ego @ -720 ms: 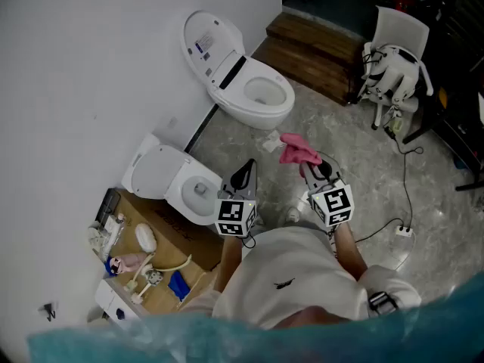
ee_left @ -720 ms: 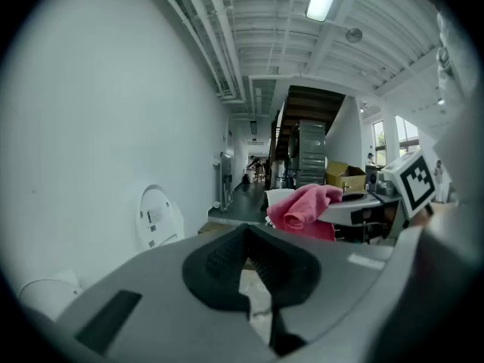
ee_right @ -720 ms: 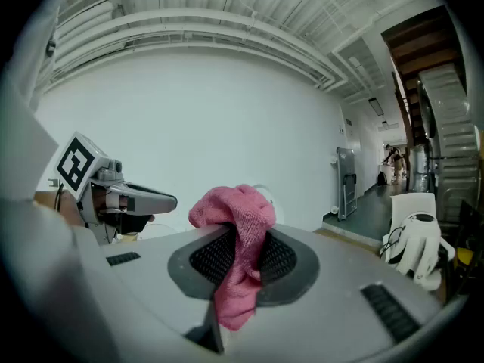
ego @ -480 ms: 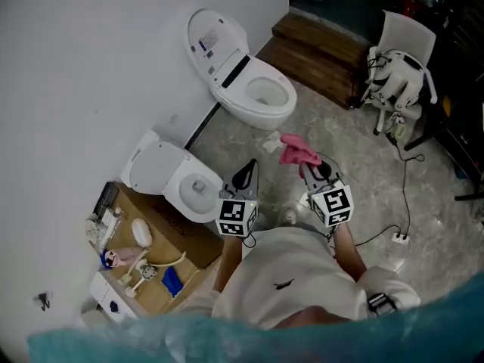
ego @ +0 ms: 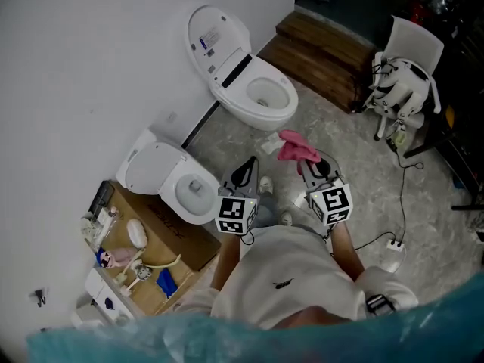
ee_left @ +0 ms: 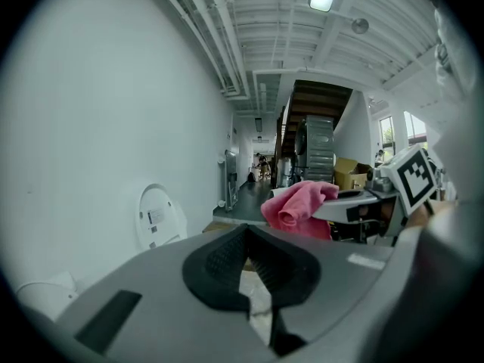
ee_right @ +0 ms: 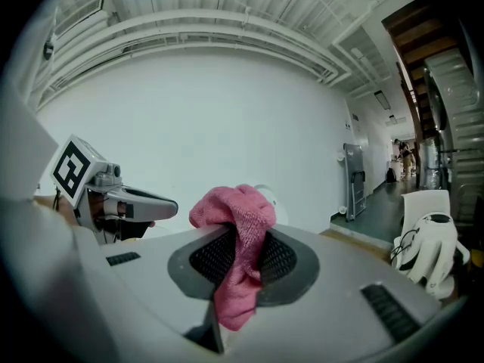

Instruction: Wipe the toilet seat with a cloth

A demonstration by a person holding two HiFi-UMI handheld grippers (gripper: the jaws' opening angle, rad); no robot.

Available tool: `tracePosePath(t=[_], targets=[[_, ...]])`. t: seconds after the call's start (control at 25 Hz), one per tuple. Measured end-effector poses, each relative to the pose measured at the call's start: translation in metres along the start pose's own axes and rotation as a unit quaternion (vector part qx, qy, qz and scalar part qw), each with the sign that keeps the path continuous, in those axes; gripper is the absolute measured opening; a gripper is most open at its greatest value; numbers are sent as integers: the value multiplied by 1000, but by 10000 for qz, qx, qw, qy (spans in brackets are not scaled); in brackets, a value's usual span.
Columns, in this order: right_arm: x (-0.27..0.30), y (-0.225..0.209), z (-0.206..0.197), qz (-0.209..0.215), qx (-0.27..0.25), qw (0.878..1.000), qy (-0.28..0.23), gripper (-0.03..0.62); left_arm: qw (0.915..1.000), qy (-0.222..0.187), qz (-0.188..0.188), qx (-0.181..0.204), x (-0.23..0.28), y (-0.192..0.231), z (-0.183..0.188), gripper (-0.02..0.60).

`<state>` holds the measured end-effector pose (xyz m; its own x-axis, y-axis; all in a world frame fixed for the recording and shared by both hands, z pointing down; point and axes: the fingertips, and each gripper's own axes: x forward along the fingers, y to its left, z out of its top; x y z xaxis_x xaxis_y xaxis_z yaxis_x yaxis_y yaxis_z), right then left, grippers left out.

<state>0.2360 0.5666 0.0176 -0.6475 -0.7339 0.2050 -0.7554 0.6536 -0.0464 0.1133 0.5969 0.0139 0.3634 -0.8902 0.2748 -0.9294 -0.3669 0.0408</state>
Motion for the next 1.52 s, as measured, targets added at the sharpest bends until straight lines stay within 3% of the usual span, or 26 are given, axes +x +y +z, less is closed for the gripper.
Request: tracePosePath(t=[0.64,0.92,1.12,1.52], targets=[[137,-45,20,-295,19,9992,253,52,9991,17,-429,-43,111,101,30,7],[195,-56,35,-450,-79,9989,130,54,9982,-50,-597,47,152,152,42,6],[220,-64,48,-545,-113,9985,24,54,9973,-77,-665,311,172,175,50,7],[258,-86,49,-538,-150,9984,129,54,9976,-44,-665,183,209,199,48,6]])
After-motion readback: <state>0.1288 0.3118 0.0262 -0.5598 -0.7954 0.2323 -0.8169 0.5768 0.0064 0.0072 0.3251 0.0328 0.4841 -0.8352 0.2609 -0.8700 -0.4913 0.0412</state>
